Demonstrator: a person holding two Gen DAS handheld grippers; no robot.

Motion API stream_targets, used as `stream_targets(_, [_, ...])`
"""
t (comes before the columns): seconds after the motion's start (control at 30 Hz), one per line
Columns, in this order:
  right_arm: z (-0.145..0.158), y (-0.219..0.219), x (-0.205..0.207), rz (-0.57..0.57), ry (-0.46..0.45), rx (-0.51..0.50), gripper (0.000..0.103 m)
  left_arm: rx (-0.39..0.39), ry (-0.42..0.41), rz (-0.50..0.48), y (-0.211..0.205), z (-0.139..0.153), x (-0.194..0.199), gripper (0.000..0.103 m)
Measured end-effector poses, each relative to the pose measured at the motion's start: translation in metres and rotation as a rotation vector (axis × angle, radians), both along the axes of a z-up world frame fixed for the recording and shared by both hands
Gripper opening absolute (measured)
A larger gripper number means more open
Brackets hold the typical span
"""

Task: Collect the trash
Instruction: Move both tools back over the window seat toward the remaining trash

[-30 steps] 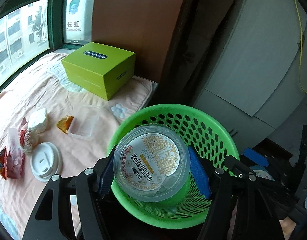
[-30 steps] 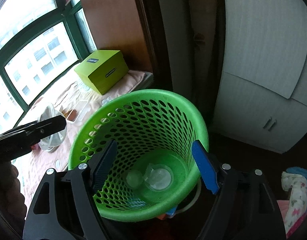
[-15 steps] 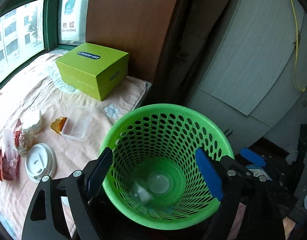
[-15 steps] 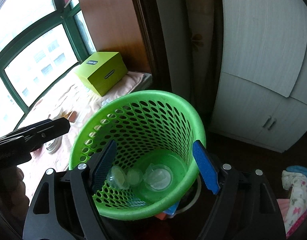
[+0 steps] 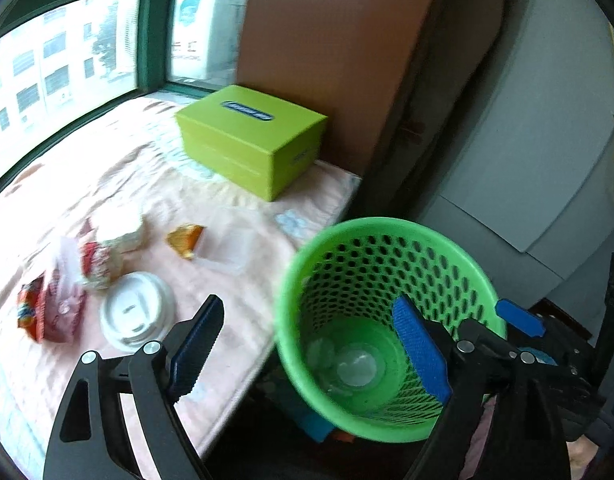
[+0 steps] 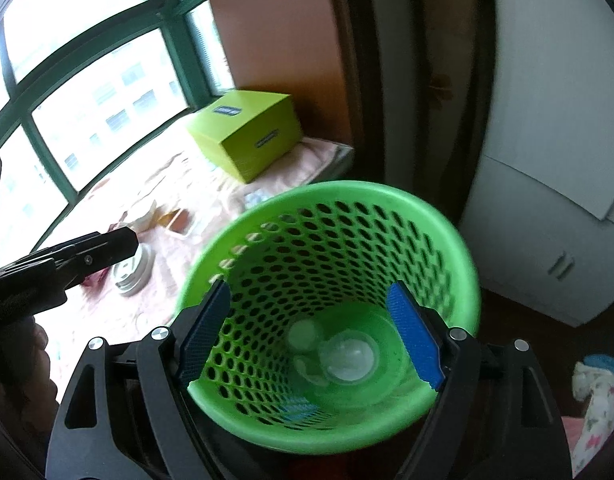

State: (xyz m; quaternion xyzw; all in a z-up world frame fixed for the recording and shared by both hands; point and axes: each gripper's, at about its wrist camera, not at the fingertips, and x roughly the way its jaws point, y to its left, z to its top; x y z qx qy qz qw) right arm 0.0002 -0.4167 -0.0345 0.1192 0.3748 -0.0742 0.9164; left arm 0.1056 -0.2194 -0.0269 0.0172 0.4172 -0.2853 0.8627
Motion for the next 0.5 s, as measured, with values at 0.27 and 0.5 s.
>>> stream_targets(0.27, [0.005, 0.035, 0.025, 0.093, -0.006, -0.007, 0.081, 0.014, 0.004, 0.132, 0.053, -0.003, 0.020, 0.083])
stream_targets(0.5, [0.005, 0.062, 0.046, 0.160, -0.003, -0.006, 0.081, 0.048, -0.009, 0.282, 0.112, -0.006, 0.042, 0.083])
